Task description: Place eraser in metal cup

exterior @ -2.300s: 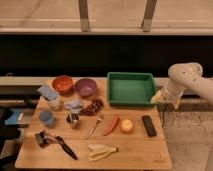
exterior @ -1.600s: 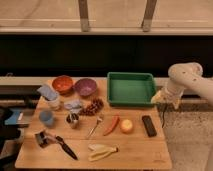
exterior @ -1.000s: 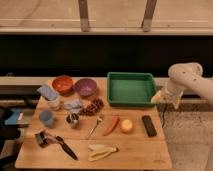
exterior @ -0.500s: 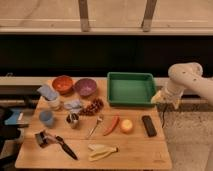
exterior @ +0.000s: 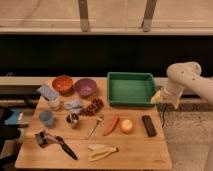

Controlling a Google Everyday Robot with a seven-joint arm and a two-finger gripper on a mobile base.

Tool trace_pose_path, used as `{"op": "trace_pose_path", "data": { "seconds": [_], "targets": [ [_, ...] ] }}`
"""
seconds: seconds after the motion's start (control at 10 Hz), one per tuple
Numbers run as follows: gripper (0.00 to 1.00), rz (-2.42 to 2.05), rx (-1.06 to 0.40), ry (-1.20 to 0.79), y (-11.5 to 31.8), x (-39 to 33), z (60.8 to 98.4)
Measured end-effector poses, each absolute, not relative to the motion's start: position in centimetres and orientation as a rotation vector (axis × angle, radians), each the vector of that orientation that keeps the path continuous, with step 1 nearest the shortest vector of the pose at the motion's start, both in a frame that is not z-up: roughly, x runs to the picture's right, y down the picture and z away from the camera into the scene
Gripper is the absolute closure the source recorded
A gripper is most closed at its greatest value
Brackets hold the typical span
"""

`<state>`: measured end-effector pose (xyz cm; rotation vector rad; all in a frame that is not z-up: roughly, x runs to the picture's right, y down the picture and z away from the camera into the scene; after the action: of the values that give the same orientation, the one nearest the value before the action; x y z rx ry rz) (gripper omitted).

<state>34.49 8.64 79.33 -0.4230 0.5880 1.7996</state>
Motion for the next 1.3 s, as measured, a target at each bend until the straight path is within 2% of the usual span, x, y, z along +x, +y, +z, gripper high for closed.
{"op": "trace_pose_path", "data": {
  "seconds": [0.4,0.8,1.3],
  "targets": [
    [0.22,1.726,-0.419,0.664,9.9,33.6,78.5],
    [0.22,1.597,-0.466,0.823,13.9,32.9,79.4],
    [0.22,1.503,-0.566,0.864,18.2,31.7,76.8]
  ]
}}
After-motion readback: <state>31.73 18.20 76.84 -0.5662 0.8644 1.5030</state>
